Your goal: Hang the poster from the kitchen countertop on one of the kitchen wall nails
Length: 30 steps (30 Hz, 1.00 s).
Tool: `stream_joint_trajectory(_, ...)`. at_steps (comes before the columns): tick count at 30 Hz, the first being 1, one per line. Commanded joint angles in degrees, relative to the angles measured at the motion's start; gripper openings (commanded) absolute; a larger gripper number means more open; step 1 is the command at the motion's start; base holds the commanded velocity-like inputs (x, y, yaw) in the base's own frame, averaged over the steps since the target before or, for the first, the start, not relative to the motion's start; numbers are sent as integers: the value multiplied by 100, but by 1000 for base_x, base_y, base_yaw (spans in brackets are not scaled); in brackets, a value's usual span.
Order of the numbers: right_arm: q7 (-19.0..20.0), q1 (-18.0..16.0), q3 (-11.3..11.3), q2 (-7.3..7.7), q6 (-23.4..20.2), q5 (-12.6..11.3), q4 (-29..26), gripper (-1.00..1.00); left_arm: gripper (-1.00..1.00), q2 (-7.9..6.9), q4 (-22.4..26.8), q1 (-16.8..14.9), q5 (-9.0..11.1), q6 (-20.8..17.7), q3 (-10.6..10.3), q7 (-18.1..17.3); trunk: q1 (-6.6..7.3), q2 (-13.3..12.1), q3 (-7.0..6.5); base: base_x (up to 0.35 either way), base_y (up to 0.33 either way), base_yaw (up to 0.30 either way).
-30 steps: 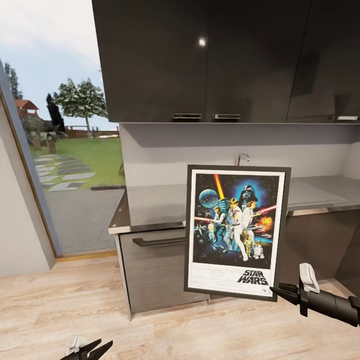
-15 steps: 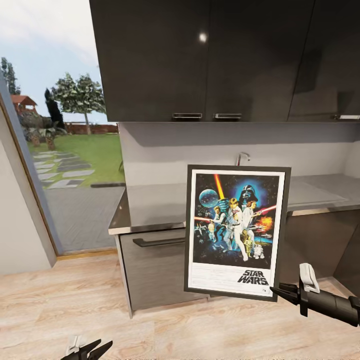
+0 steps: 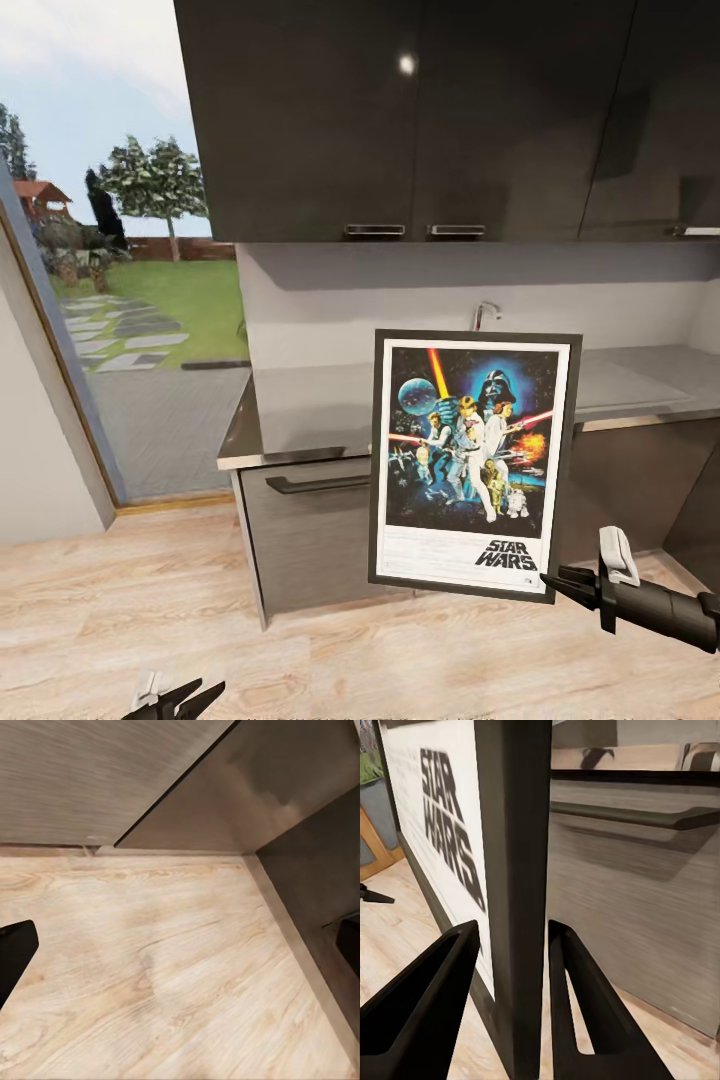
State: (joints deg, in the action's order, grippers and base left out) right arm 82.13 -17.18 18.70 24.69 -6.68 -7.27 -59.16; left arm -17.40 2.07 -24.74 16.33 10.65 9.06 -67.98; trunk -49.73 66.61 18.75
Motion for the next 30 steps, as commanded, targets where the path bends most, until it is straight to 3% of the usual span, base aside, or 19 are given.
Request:
stream_joint_trajectory(1,40,-4,2,1,-79,-20,1,-100,100,0,-5,-5,-42,33,44,-12,23,-37,-2,0,0,0)
stream_joint_trajectory(12,55,-4,2,1,-79,-22,1,-100,100,-3,-5,-5,-42,33,44,-7,264,-478,-109,0,0,0)
stream_joint_trajectory(30,57,-4,17,-4,-77,-28,1,-100,100,-11,-5,-5,-42,30,44,-5,659,-1200,-422,0,0,0)
